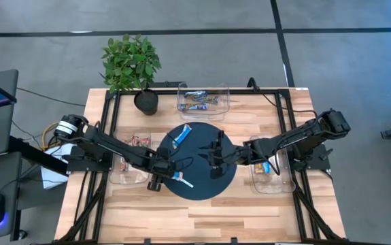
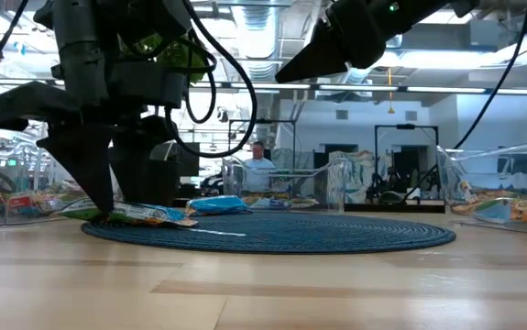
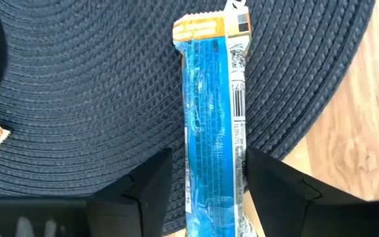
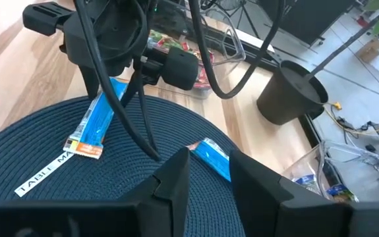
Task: Pick and place Granola Bars by type
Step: Put the bottom orange granola bar into the right transparent bin
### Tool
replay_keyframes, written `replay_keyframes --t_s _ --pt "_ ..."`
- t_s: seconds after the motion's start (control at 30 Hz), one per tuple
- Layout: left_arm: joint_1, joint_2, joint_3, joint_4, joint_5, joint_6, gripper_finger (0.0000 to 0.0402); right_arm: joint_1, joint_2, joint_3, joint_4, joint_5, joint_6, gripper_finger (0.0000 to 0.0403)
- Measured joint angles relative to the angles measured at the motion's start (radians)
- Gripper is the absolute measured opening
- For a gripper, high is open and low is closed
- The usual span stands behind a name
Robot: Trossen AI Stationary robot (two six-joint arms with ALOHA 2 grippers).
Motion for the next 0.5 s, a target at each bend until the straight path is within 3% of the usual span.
replay_keyframes --t_s 0.5 --pt "0.0 0.013 0.002 -0.01 0.035 0.053 0.0087 0.0 0.0 0.0 -0.004 0.0 0.0 0.0102"
